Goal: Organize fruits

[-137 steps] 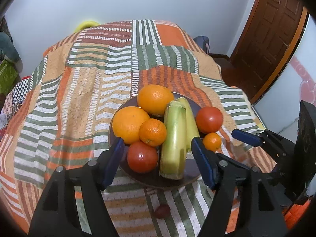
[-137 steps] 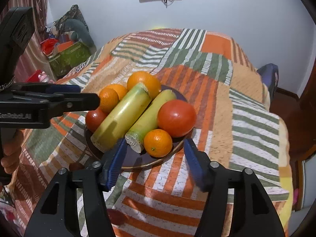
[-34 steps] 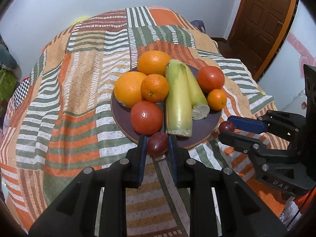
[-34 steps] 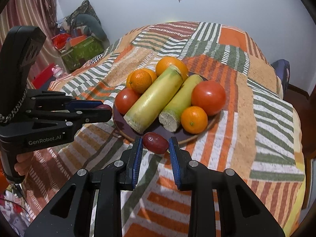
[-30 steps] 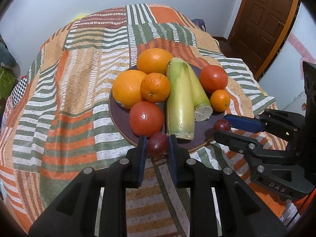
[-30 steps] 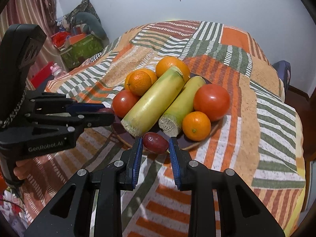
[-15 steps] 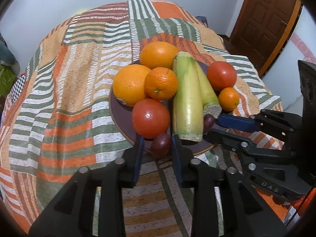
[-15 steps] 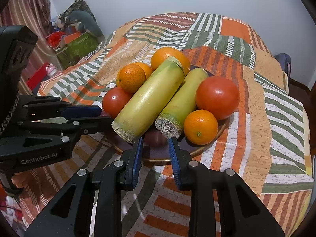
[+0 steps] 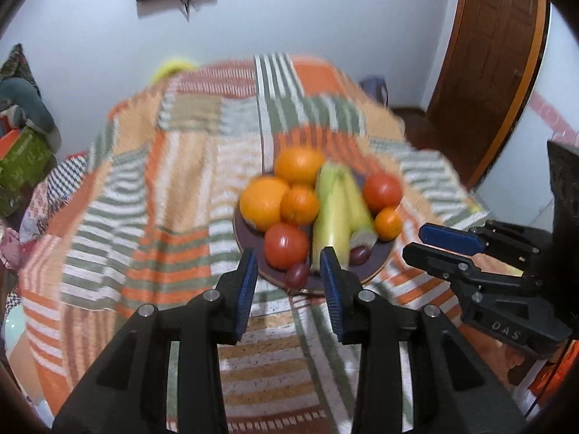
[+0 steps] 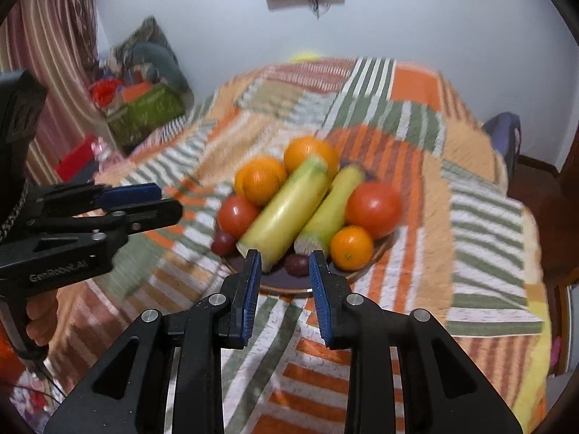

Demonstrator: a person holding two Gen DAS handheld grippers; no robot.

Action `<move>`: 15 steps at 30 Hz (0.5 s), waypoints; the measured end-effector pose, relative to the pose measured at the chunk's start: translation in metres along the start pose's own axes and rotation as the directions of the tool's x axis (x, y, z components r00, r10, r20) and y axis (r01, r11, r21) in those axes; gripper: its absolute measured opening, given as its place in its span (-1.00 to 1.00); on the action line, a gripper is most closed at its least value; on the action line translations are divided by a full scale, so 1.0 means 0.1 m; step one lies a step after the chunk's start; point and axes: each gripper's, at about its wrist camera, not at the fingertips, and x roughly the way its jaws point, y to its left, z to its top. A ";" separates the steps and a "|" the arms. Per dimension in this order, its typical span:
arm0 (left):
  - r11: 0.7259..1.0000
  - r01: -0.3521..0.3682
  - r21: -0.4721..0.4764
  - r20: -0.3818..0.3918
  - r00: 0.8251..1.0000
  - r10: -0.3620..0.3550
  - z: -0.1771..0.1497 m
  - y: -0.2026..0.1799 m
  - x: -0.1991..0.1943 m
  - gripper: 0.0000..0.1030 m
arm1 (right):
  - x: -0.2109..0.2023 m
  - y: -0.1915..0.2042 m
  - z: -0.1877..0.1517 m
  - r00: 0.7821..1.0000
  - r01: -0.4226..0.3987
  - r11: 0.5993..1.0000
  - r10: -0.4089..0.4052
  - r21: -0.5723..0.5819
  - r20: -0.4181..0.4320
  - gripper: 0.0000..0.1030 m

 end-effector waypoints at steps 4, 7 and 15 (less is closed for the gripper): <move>0.999 -0.036 -0.019 0.126 0.991 0.038 0.07 -0.06 -0.52 -0.31 | -0.47 0.04 0.11 0.994 -0.005 0.999 0.001 0.036 0.110 -0.51; 0.998 -0.053 -0.027 0.223 0.973 0.058 0.08 -0.12 -0.94 -0.31 | -0.87 0.14 0.15 0.979 0.006 1.000 -0.012 0.029 0.203 -0.51; 0.996 -0.079 -0.040 0.439 0.894 0.089 -0.02 -0.32 -1.93 -0.31 | -1.84 0.54 0.13 0.903 0.046 0.999 -0.032 -0.021 0.428 -0.51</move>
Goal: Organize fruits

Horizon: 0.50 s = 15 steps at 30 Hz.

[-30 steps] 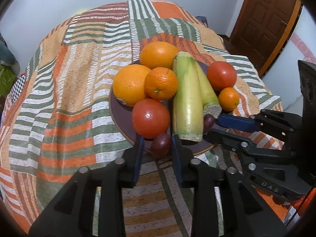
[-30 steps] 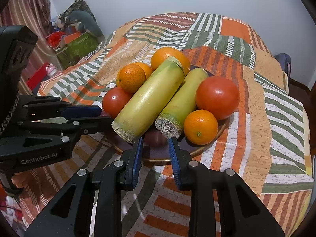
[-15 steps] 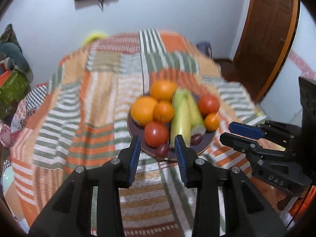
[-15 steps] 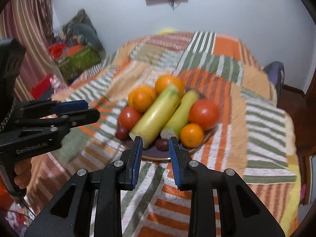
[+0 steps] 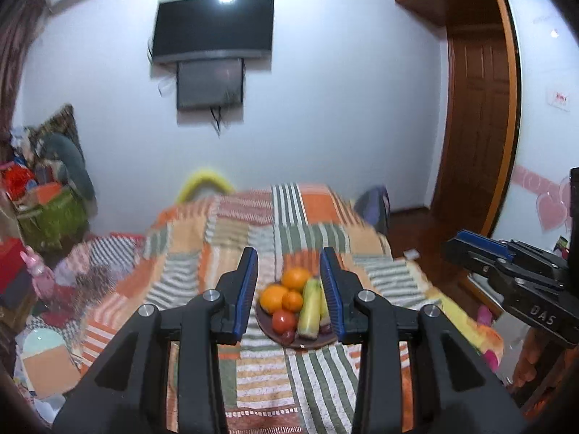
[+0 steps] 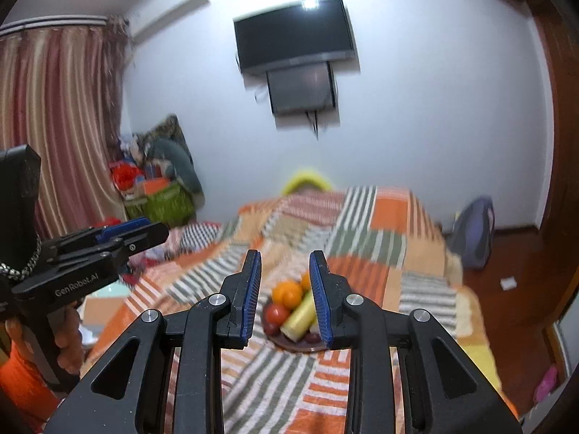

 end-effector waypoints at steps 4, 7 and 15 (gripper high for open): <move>1.000 -0.001 -0.017 0.064 0.998 0.002 0.04 -0.05 -0.34 -0.30 | -0.32 0.19 0.07 0.996 0.013 1.000 -0.011 -0.023 0.087 -0.50; 1.000 -0.003 -0.013 0.102 0.995 0.004 0.04 -0.10 -0.54 0.12 | -0.44 0.26 0.06 0.992 0.024 0.999 -0.021 -0.028 0.128 -0.23; 1.000 -0.021 -0.006 0.188 0.982 0.022 0.00 -0.18 -0.90 0.61 | -0.54 0.32 0.02 0.980 0.072 0.997 -0.066 -0.029 0.187 0.44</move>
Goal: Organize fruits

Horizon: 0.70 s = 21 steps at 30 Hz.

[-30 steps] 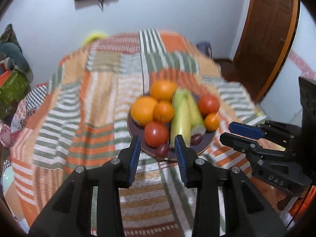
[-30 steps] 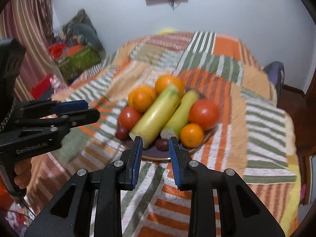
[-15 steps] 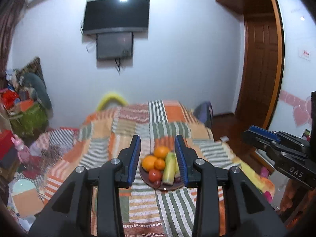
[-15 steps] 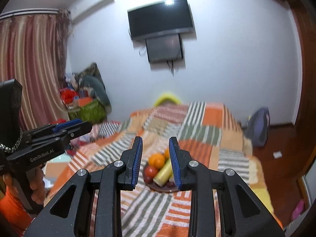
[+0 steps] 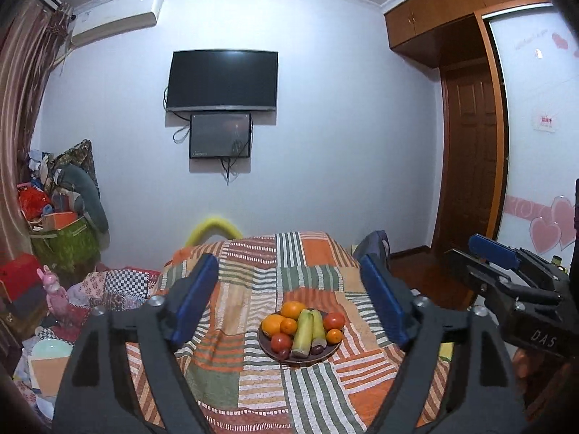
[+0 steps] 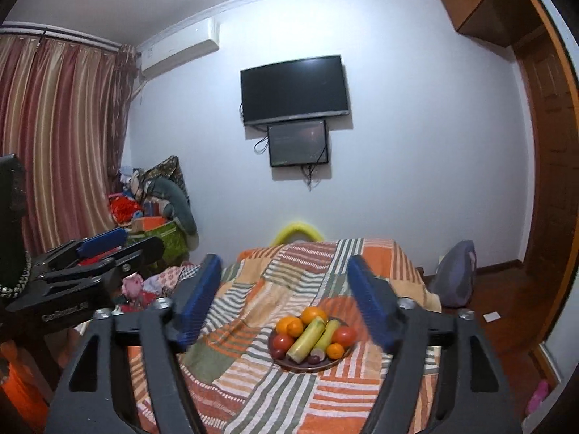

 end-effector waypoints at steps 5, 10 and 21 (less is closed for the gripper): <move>1.000 -0.001 -0.005 0.015 1.000 0.001 0.00 -0.03 -0.12 0.88 | -0.08 0.04 0.01 0.999 0.029 0.999 -0.029 -0.014 0.023 0.68; 1.000 -0.012 -0.006 0.020 1.000 0.012 -0.01 -0.01 -0.12 0.97 | -0.14 0.07 -0.01 0.996 0.068 0.998 -0.067 -0.012 0.055 1.00; 1.000 -0.011 -0.015 0.021 1.000 0.011 -0.04 0.01 -0.16 1.00 | -0.18 0.11 -0.05 0.995 0.087 0.996 -0.085 -0.036 0.055 1.00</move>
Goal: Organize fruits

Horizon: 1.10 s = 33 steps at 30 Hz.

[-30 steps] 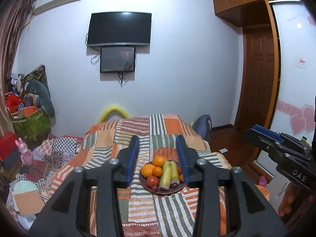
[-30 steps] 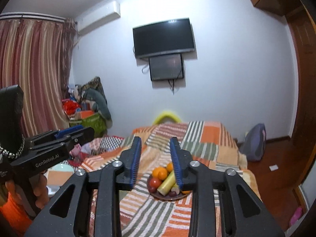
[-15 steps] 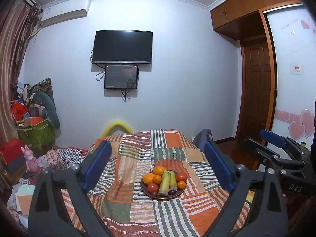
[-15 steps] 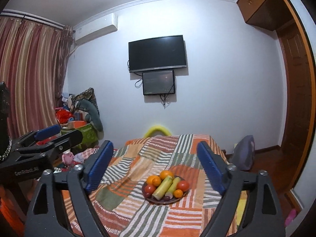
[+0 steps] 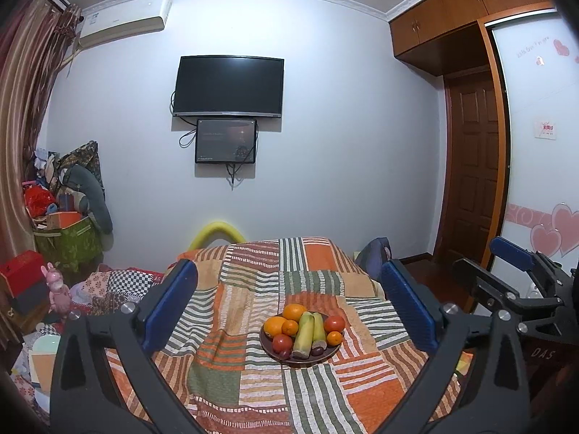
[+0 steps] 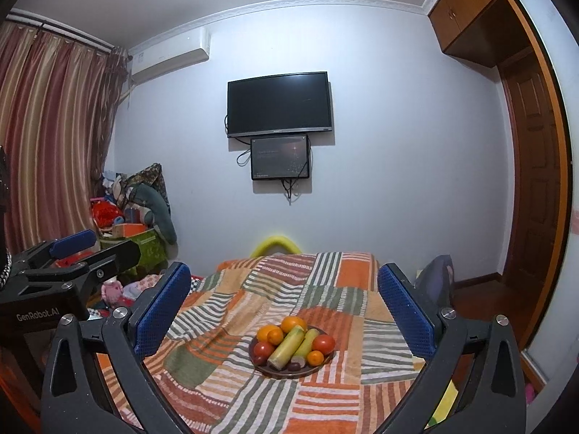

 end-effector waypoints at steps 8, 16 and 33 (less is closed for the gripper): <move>1.000 0.001 0.002 -0.005 1.000 -0.001 -0.01 0.00 0.01 1.00 | -0.01 -0.02 0.00 1.000 0.004 1.000 -0.004 0.007 -0.007 1.00; 1.000 0.002 0.004 -0.008 1.000 -0.002 0.00 -0.02 0.03 1.00 | -0.02 -0.04 0.02 1.000 0.012 1.000 -0.012 0.010 -0.009 1.00; 1.000 0.004 0.003 -0.017 1.000 -0.004 0.00 -0.02 0.07 1.00 | -0.04 -0.07 0.02 1.000 0.028 1.000 -0.028 0.013 -0.012 1.00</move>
